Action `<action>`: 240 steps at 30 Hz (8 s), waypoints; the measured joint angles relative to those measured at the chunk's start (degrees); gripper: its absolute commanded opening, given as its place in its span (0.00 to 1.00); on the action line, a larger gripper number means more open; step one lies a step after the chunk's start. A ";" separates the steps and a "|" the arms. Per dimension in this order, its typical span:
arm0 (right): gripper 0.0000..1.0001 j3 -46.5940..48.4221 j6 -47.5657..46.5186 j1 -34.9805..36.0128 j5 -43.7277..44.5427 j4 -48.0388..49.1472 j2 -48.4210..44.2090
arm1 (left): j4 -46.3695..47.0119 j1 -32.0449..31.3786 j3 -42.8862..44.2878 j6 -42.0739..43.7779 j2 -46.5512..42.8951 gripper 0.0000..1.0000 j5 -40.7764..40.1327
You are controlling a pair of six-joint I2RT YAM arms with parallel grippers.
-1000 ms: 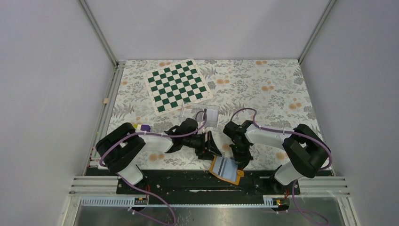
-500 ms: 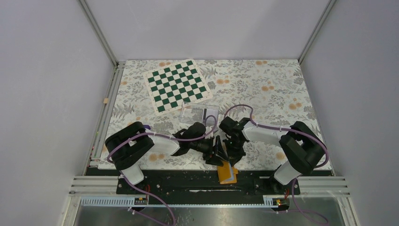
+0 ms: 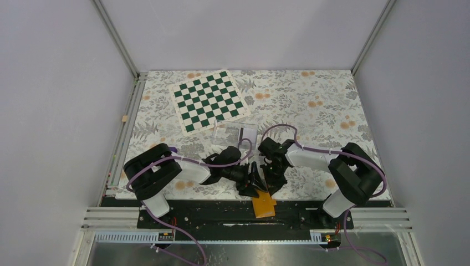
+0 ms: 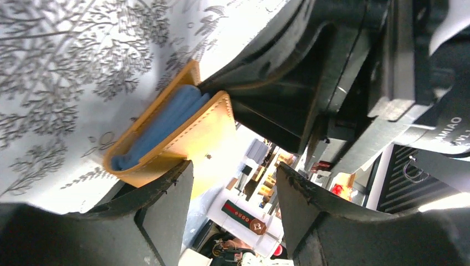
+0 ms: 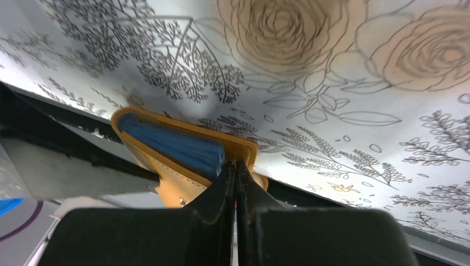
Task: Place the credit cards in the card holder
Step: Close the card holder at the center of the board.
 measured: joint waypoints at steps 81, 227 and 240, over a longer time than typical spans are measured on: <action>0.40 5.97 -4.39 1.60 -8.07 -8.59 5.11 | -47.56 -1.46 13.88 22.82 -2.62 0.25 -17.62; 0.57 9.46 -7.54 -8.48 -17.38 -0.61 2.62 | -34.60 9.99 7.58 24.39 -3.58 0.35 -12.68; 0.55 14.16 -6.91 -9.40 -12.57 -0.61 7.02 | -37.09 9.88 7.93 28.09 -4.46 0.37 -12.70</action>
